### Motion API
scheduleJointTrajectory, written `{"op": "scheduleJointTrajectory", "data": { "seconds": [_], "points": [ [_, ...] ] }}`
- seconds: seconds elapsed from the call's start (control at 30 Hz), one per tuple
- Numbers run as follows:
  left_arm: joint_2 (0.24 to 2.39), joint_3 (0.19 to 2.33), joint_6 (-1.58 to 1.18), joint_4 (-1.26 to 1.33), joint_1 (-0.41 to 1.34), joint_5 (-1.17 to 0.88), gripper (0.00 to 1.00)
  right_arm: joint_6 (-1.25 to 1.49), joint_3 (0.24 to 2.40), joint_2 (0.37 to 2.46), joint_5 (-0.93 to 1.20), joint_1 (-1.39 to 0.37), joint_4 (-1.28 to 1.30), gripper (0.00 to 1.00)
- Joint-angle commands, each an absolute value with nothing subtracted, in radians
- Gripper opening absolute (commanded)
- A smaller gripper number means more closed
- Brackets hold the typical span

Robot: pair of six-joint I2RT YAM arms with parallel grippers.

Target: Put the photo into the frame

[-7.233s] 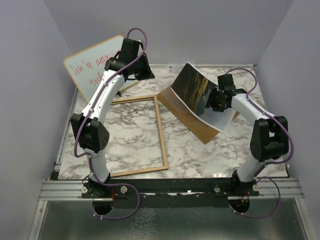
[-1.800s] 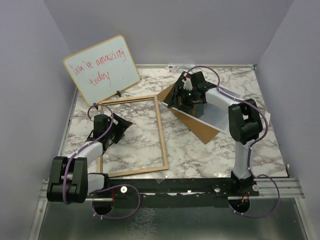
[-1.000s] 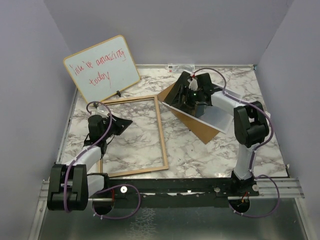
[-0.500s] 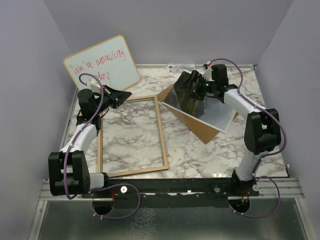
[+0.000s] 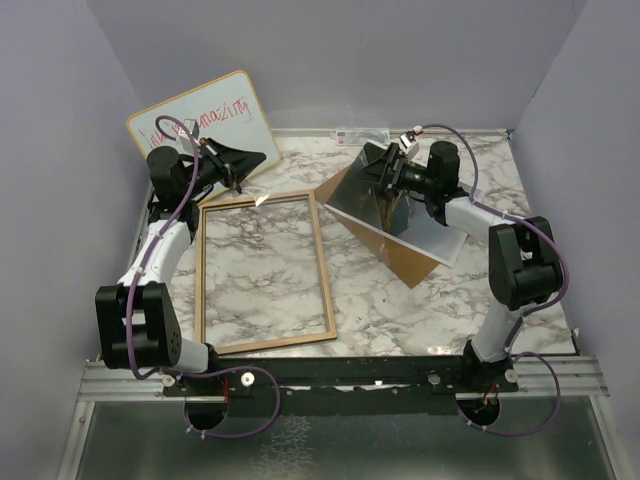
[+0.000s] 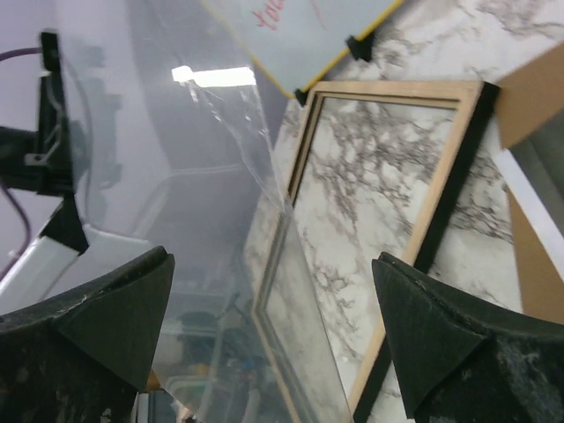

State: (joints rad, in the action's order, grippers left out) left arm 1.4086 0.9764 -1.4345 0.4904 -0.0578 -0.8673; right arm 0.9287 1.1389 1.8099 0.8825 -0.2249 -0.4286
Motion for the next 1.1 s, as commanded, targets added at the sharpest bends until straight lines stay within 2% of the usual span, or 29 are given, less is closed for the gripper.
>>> {"op": "scheduleJointTrajectory", "data": {
  "seconds": [0.0, 0.1, 0.23, 0.37, 0.47, 0.63, 0.7, 0.77, 0.97, 1.0, 1.07],
  "points": [
    [1.435, 1.025, -1.511, 0.512, -0.063, -0.918, 0.00, 1.118, 1.124, 1.811, 1.010, -0.218, -0.816, 0.97],
    [1.454, 1.049, -1.505, 0.511, -0.067, -0.920, 0.00, 1.163, 1.119, 1.803, 1.044, -0.219, -0.889, 0.86],
    [1.495, 1.095, -1.494, 0.511, -0.082, -0.920, 0.00, 1.318, 1.081, 1.810, 1.094, -0.217, -1.080, 0.63],
    [1.547, 1.169, -1.490, 0.510, -0.084, -0.920, 0.00, 1.522, 1.071, 1.828, 1.112, -0.216, -1.285, 0.49],
    [1.582, 1.210, -1.490, 0.509, -0.084, -0.922, 0.00, 1.535, 1.081, 1.821, 1.114, -0.216, -1.278, 0.36],
    [1.611, 1.227, -1.486, 0.509, -0.084, -0.922, 0.00, 1.574, 1.088, 1.805, 1.103, -0.216, -1.289, 0.02],
    [1.616, 1.226, -1.483, 0.509, -0.083, -0.921, 0.01, 1.588, 1.086, 1.796, 1.091, -0.216, -1.291, 0.01],
    [1.618, 1.222, -1.473, 0.508, -0.084, -0.918, 0.12, 1.595, 1.082, 1.783, 1.075, -0.216, -1.288, 0.01],
    [1.615, 1.170, -1.368, 0.451, -0.093, -0.887, 0.72, 1.566, 1.082, 1.726, 1.021, -0.210, -1.154, 0.01],
    [1.614, 1.163, -1.324, 0.406, -0.104, -0.874, 0.78, 1.566, 1.078, 1.719, 1.015, -0.207, -1.137, 0.01],
    [1.614, 1.189, -1.174, 0.199, -0.119, -0.826, 0.85, 1.563, 1.070, 1.704, 1.003, -0.198, -1.106, 0.01]
  ]
}}
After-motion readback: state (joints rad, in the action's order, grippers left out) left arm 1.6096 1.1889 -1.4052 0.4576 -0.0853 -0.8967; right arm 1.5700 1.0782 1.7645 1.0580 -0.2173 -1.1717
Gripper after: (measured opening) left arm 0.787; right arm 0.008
